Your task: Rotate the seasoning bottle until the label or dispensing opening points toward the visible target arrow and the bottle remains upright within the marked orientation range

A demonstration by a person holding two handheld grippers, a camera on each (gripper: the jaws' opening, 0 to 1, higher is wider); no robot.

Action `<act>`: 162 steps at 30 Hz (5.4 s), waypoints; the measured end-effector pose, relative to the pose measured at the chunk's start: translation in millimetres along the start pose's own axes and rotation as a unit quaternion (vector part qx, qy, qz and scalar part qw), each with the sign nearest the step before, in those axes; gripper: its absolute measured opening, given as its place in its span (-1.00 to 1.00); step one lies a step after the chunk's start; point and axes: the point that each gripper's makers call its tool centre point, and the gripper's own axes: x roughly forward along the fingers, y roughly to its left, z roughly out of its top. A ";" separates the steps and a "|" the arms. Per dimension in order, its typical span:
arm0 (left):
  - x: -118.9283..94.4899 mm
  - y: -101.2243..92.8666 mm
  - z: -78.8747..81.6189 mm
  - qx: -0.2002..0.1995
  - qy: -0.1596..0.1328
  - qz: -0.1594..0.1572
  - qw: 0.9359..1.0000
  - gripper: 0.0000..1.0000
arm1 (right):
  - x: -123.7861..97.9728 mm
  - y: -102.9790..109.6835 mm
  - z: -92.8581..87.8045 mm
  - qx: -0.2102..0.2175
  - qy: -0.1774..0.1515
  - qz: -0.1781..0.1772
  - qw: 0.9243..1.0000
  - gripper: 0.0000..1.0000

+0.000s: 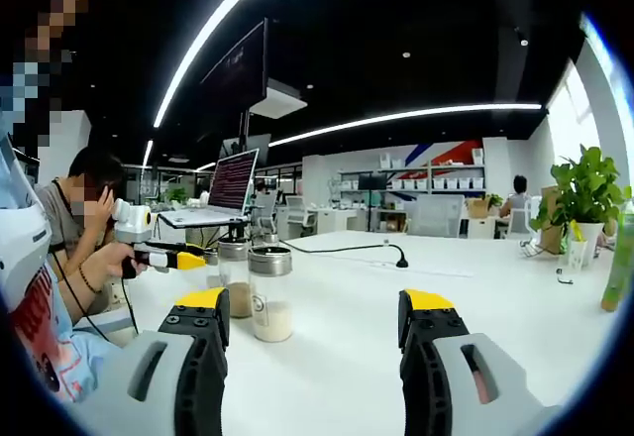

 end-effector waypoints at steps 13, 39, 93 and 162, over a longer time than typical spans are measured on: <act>5.9 -5.6 1.9 -0.023 -0.028 0.059 0.998 0.10 | -5.1 10.5 4.3 -0.020 0.004 0.010 1.000 0.42; 20.9 1.5 9.3 -0.022 -0.044 0.077 0.996 -0.18 | -14.0 -8.6 19.3 -0.059 -0.010 -0.049 0.997 0.43; 20.0 4.9 6.4 -0.008 -0.022 -0.103 0.994 -0.36 | -8.2 -2.7 13.7 -0.028 0.000 -0.028 0.999 0.43; 36.6 7.1 3.3 0.001 0.020 -0.271 0.962 -0.22 | 10.7 2.5 -3.6 -0.031 0.030 0.003 0.999 0.43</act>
